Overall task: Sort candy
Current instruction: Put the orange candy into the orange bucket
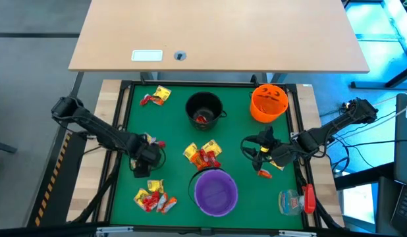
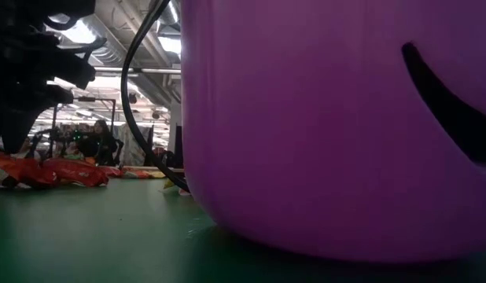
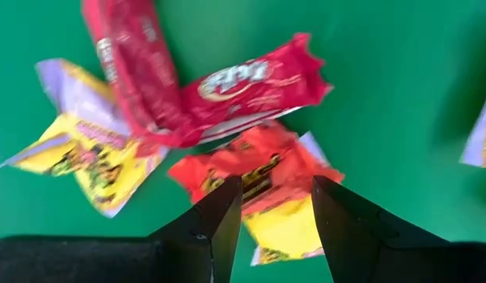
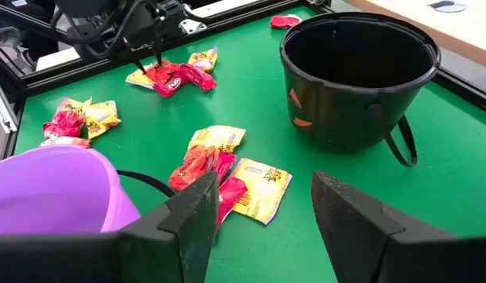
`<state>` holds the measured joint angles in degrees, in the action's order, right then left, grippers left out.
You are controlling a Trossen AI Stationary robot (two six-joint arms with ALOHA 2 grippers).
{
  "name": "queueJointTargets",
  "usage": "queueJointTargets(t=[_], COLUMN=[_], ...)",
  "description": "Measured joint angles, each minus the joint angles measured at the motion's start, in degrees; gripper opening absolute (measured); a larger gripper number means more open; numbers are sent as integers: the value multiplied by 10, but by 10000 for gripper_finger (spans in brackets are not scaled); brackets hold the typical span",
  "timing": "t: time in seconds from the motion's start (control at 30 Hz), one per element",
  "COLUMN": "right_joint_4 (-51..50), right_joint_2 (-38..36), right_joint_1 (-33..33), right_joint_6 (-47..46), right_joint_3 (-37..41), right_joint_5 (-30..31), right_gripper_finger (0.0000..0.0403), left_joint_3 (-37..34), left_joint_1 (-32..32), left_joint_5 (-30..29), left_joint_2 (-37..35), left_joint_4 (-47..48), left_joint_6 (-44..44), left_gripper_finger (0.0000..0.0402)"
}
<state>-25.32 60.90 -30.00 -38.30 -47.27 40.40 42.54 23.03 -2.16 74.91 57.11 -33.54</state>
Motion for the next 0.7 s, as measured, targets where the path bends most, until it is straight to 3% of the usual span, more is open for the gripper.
queueJointTargets(t=[0.53, 0.7], right_joint_4=[12, 12], right_joint_2=[0, 0], right_joint_1=[0, 0], right_joint_6=[1, 2], right_joint_3=[0, 0], right_joint_5=[-1, 0], right_gripper_finger=[202, 202], left_joint_3=[15, 24], left_joint_1=[24, 41], left_joint_5=[1, -33], left_joint_2=[10, 17], left_joint_4=[-2, -1], left_joint_6=[-13, -21], left_gripper_finger=[212, 216])
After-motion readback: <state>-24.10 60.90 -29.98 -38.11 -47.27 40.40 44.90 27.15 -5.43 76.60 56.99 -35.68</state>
